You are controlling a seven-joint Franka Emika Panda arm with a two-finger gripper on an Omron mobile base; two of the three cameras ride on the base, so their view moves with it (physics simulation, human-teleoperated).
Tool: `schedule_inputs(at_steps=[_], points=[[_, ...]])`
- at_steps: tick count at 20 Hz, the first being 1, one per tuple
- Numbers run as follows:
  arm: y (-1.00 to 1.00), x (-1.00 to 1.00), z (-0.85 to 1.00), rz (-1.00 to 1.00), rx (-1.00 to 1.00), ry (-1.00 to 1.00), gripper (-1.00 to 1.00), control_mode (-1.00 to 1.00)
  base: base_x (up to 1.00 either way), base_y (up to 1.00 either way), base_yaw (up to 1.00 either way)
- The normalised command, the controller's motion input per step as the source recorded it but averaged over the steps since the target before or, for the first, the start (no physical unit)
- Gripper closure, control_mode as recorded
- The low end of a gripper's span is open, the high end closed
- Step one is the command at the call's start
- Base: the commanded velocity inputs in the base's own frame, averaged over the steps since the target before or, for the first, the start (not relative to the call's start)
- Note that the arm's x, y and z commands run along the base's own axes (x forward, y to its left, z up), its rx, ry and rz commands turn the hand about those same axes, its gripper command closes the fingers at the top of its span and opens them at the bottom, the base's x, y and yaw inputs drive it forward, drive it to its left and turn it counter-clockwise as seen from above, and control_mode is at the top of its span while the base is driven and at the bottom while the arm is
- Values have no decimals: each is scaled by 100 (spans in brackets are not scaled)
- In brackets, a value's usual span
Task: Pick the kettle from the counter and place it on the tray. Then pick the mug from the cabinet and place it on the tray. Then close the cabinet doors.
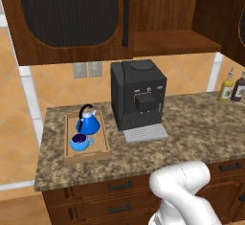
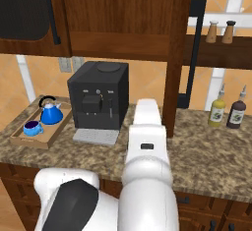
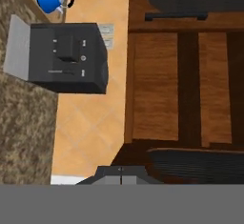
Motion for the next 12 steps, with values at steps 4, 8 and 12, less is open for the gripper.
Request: schedule_inputs(at_steps=[4,8,12], points=[[-60,2,-26,-4,2,-9,100,-100,0,0,0],[-61,9,-16,0,3,-8,100,-100,0,0,0],[-66,21,-16,0,4,-6,100,-100,0,0,0]])
